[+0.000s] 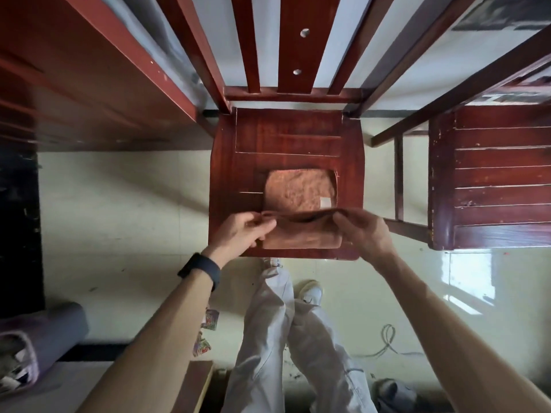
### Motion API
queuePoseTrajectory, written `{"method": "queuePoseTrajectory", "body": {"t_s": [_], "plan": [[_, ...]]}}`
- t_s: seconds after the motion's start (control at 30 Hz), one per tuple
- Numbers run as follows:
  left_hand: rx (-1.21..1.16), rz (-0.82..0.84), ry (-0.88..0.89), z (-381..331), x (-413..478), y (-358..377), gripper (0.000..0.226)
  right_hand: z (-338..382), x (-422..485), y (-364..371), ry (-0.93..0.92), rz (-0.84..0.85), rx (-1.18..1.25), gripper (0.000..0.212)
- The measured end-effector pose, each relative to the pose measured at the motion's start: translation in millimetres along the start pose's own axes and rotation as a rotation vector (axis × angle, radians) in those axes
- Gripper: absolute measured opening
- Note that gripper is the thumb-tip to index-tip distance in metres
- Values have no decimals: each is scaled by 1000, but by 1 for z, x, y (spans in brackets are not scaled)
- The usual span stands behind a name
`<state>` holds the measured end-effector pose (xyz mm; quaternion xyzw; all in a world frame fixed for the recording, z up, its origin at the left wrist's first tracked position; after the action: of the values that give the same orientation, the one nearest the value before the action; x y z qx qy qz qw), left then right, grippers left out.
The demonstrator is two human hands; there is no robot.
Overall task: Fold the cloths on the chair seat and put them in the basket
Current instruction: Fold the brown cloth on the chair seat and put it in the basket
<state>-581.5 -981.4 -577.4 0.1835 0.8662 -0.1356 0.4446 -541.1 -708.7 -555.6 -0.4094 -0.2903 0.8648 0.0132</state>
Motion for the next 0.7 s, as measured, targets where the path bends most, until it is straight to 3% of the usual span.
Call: {"method": "queuePoseTrajectory", "body": {"t_s": [0.1, 0.2, 0.7], "plan": [[132, -169, 126, -19, 39, -16, 41, 12, 50, 2, -25, -96, -217, 34], [135, -260, 153, -25, 73, -17, 34, 10, 87, 17, 32, -102, -110, 34], [501, -451, 148, -34, 115, -11, 45, 9, 116, 22, 49, -369, -209, 30]]}}
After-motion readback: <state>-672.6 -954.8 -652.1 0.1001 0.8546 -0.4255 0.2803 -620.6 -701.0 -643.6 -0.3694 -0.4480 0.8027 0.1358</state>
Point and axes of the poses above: each hand's wrist, its own x-axis towards the middle knuckle, its own y-axis out of the palm, z = x × y, the point moved 10 cm from there along x, towards the middle knuckle, and after that the axes turned 8 degrees about -x, right-handed, at the moved point
